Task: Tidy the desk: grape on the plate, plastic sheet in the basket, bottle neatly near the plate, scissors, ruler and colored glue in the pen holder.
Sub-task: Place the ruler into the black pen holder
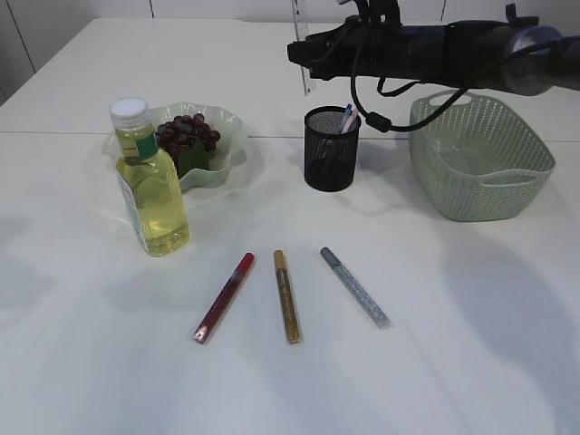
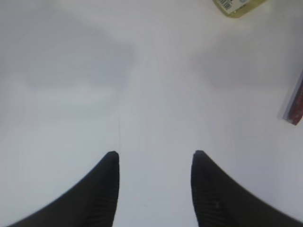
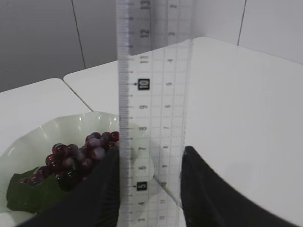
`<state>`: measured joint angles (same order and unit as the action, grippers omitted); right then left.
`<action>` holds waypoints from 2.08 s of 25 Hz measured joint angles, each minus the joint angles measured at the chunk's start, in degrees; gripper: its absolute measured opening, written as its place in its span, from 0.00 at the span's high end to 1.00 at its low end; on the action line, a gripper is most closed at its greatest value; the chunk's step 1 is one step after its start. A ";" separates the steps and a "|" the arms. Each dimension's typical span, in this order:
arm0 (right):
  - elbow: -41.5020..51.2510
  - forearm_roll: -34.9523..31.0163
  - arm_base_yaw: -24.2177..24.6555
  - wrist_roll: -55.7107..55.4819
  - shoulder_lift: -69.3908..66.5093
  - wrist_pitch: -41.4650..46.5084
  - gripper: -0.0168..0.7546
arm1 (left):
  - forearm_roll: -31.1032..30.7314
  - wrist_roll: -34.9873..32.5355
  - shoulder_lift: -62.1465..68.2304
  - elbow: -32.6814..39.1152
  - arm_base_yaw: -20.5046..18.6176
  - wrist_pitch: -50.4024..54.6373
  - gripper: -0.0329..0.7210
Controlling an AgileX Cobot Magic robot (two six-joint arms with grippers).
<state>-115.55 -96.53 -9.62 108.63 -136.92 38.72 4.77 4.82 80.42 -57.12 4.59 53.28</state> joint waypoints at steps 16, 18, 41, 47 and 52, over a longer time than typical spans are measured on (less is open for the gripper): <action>0.00 -1.31 0.80 0.12 -2.85 -5.37 0.59 | 0.00 0.00 0.00 0.00 0.00 0.22 0.48; 0.00 -1.31 0.89 -0.21 -3.04 -5.37 0.59 | 0.00 0.00 0.00 0.00 0.00 0.22 0.48; 0.00 5.36 0.89 -6.54 -3.12 -2.66 0.57 | 0.00 0.00 0.00 0.00 0.00 0.22 0.48; 0.00 5.36 0.89 -6.65 -3.12 -2.66 0.57 | 0.00 0.00 0.00 0.00 0.00 0.22 0.48; 0.00 5.36 0.89 -6.65 -3.12 -2.66 0.55 | 0.00 0.00 0.00 0.00 0.00 0.22 0.48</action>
<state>-115.55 -91.18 -8.73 101.97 -140.04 36.07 4.77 4.82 80.42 -57.12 4.59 53.49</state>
